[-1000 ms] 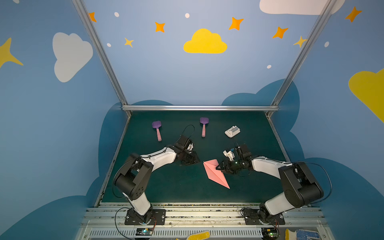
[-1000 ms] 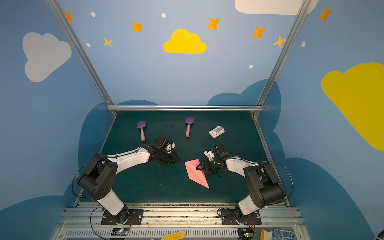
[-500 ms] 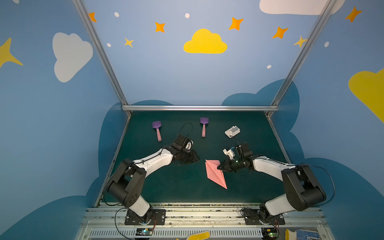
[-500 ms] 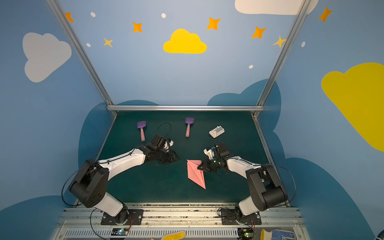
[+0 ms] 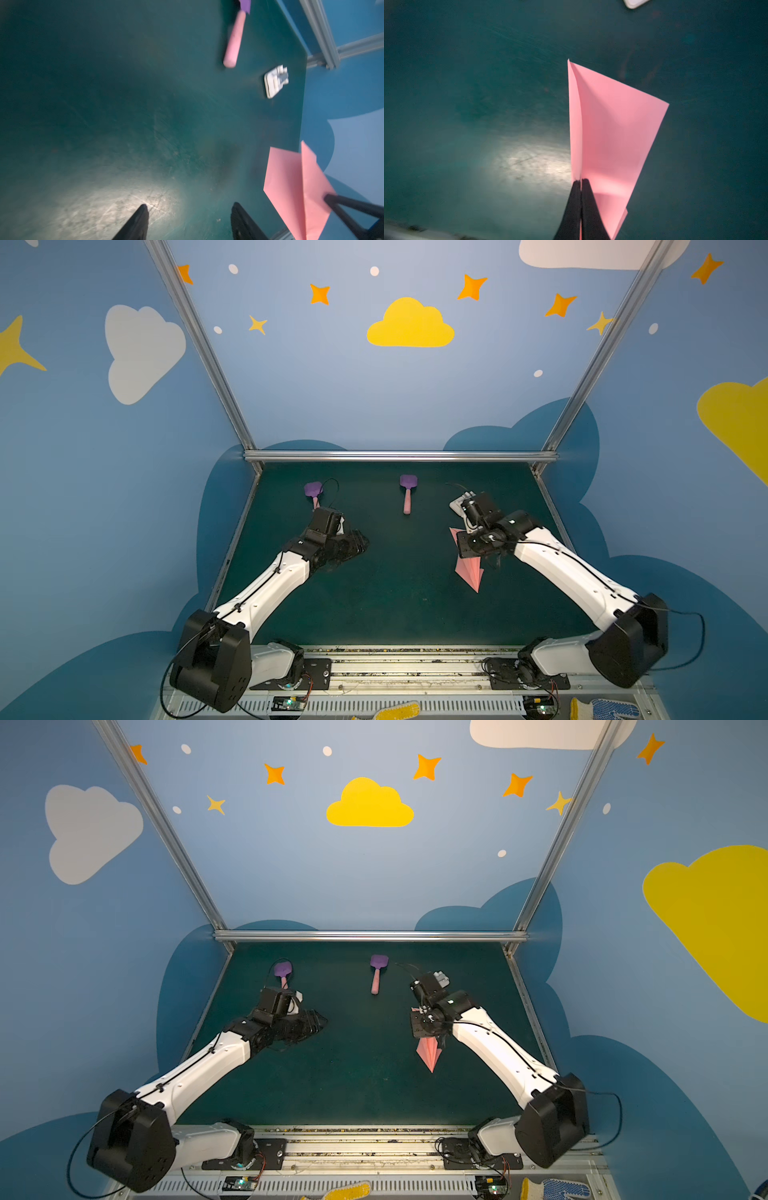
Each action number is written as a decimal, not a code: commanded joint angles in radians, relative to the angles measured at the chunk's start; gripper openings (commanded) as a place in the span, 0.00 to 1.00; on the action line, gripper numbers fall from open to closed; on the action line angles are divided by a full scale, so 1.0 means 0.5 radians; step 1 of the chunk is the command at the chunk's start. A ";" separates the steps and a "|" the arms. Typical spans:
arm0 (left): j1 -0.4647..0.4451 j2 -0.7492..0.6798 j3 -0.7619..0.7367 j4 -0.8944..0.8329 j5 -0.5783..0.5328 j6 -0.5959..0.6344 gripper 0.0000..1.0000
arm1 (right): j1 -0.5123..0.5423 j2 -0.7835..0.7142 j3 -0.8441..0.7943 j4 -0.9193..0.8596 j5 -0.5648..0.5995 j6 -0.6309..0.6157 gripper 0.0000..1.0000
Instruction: Fold a paper plane with a square sheet of paper (fold left side to right side)
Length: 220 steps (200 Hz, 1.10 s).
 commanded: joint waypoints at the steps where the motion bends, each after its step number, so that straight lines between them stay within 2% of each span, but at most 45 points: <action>1: 0.088 -0.034 -0.019 -0.069 0.028 -0.001 0.66 | 0.208 0.278 0.112 -0.525 0.830 0.103 0.00; 22: 0.140 -0.035 -0.013 -0.050 0.083 -0.003 0.66 | 0.462 0.651 0.298 -0.667 0.857 0.388 0.00; 26: 0.148 -0.036 -0.012 -0.048 0.090 -0.004 0.66 | 0.509 0.734 0.349 -0.675 0.822 0.435 0.08; 38: 0.172 -0.036 -0.018 -0.038 0.099 -0.009 0.66 | 0.653 0.981 0.560 -0.658 0.650 0.509 0.40; 47: 0.197 -0.033 -0.023 -0.029 0.118 -0.010 0.67 | 0.735 1.137 0.743 -0.644 0.486 0.542 0.55; 61: 0.232 -0.032 -0.024 -0.034 0.144 -0.007 0.67 | 0.792 1.260 0.943 -0.538 0.191 0.512 0.60; 77: 0.261 -0.044 -0.029 -0.043 0.186 0.001 0.69 | 0.769 1.188 0.974 -0.361 -0.100 0.464 0.60; 95: 0.267 -0.066 -0.030 -0.061 0.223 0.028 0.72 | 0.674 0.946 0.829 -0.205 -0.310 0.447 0.60; 112: 0.268 -0.088 -0.054 -0.042 0.261 0.036 0.75 | 0.515 0.644 0.537 -0.024 -0.540 0.455 0.60; 126: 0.268 -0.089 -0.084 0.001 0.317 0.042 0.78 | 0.328 0.386 0.241 0.109 -0.673 0.475 0.59; 155: 0.265 -0.070 -0.115 0.044 0.445 0.084 0.80 | -0.133 -0.050 -0.303 0.268 -0.797 0.461 0.59; 183: 0.259 -0.064 -0.115 0.021 0.473 0.102 0.81 | -0.492 -0.314 -0.645 0.324 -0.924 0.400 0.59; 220: 0.225 -0.068 -0.107 0.011 0.485 0.104 0.81 | -0.732 -0.550 -1.098 0.576 -1.193 0.504 0.70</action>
